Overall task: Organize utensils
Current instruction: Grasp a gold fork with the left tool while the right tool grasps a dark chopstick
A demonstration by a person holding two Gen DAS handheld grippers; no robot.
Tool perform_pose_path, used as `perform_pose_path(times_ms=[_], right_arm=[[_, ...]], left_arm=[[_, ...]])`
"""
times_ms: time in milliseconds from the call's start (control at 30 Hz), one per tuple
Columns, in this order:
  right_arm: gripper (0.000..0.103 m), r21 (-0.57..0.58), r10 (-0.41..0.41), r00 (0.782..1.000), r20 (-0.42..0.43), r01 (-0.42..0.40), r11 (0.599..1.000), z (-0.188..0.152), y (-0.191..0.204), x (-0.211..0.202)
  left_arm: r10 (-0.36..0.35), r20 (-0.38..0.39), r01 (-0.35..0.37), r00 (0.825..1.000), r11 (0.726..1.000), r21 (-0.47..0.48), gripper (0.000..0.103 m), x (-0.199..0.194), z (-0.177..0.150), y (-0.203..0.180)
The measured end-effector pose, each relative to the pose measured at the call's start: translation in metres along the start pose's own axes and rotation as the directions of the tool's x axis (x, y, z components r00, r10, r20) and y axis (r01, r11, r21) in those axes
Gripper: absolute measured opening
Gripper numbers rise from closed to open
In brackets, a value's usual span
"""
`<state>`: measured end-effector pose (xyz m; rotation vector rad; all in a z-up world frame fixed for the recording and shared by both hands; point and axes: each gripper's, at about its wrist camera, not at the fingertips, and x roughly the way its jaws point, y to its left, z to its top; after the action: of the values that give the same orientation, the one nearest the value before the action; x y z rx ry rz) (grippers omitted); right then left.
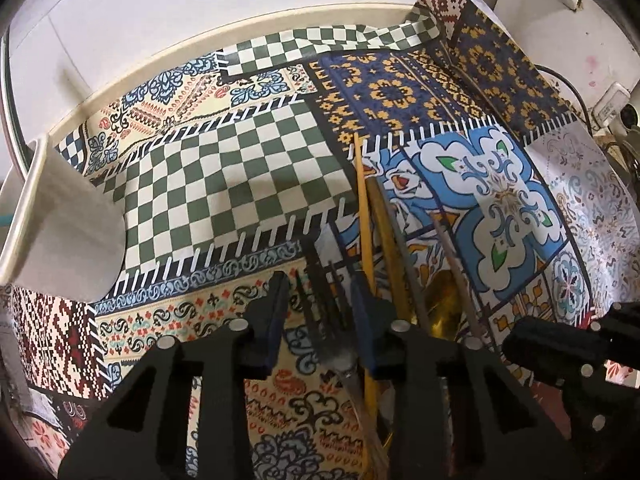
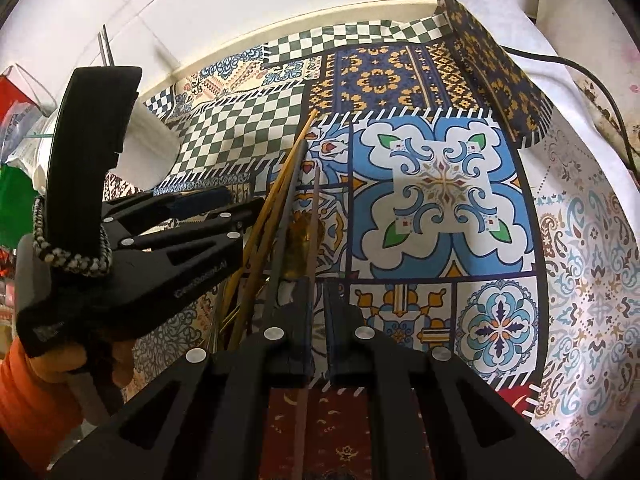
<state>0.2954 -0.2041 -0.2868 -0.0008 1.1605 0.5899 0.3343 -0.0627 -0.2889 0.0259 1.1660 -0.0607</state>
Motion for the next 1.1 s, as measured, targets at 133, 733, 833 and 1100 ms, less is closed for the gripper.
perform_pose_path(times_ms=[133, 733, 833, 1100], right_arm=[[0.006, 0.007, 0.01, 1.0, -0.007, -0.01, 1.0, 0.0, 0.0, 0.001], [0.015, 0.029, 0.027, 0.996, -0.088, -0.024, 0.999, 0.011, 0.001, 0.03], [0.015, 0.007, 0.013, 0.995, -0.098, -0.012, 1.0, 0.015, 0.005, 0.035], [0.006, -0.036, -0.02, 0.997, -0.069, 0.018, 0.999, 0.016, 0.016, 0.039]], left_arm=[[-0.001, 0.01, 0.001, 1.0, 0.999, -0.033, 0.022, 0.0, 0.003, 0.002], [-0.181, 0.037, 0.184, 0.983, 0.973, -0.141, 0.021, -0.033, -0.014, 0.032], [-0.206, 0.052, 0.212, 0.977, 0.966, -0.148, 0.021, -0.042, -0.017, 0.031], [-0.218, 0.082, 0.226, 0.972, 0.969, -0.102, 0.021, -0.06, -0.021, 0.016]])
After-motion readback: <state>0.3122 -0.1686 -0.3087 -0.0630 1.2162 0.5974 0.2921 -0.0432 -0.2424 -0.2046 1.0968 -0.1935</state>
